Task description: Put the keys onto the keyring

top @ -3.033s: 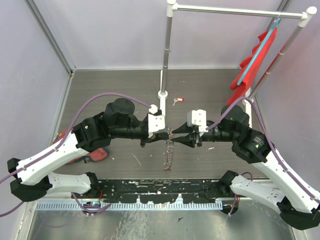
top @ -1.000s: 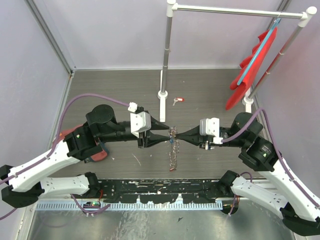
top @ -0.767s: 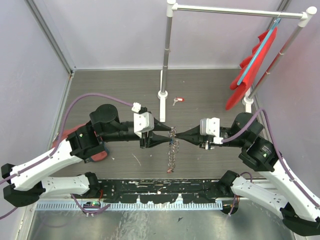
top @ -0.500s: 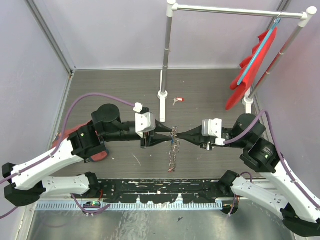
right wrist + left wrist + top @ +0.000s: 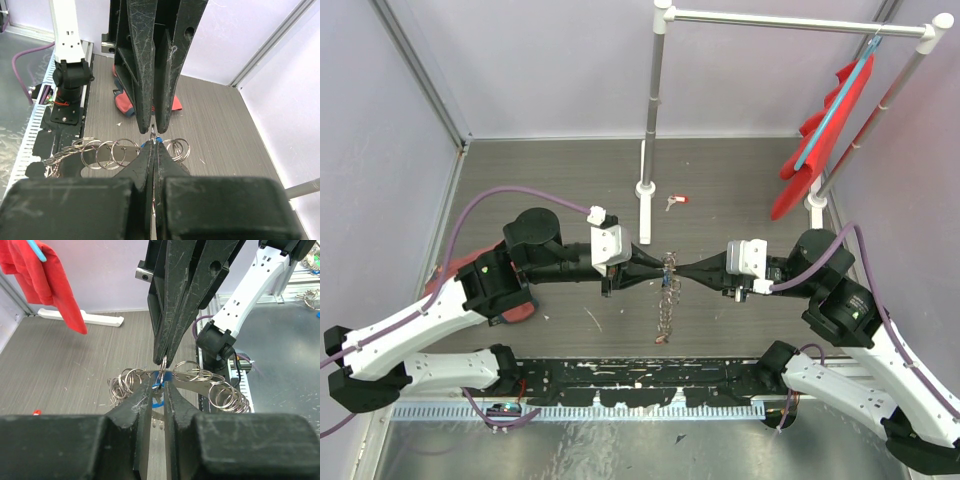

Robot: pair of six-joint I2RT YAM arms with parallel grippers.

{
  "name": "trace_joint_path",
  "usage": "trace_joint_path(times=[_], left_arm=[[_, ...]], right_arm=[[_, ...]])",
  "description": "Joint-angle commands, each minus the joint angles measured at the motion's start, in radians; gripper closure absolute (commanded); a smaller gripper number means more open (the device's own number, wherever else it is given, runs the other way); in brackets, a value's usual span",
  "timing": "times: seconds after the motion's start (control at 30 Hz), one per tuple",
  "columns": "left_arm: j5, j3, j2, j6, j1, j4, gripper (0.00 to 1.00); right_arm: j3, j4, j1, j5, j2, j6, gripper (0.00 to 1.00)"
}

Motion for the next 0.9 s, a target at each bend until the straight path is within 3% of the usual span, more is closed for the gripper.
trace_joint_path(times=[0.0,0.23,0.87], left_arm=[[0.008,0.012,0.005,0.003,-0.005,-0.003,0.80],[0.009,0.010,0.010,0.003,-0.004,-0.003,1.00],[0.008,0.008,0.023,0.003,-0.004,-0.011,1.00]], right_arm=[[0.021,0.091,0.000,0.008,-0.013,-0.008,0.99],[0.022,0.096,-0.001,0.008,-0.018,-0.004,0.99],[0.021,0.162,-0.001,0.010,-0.031,0.038,0.99]])
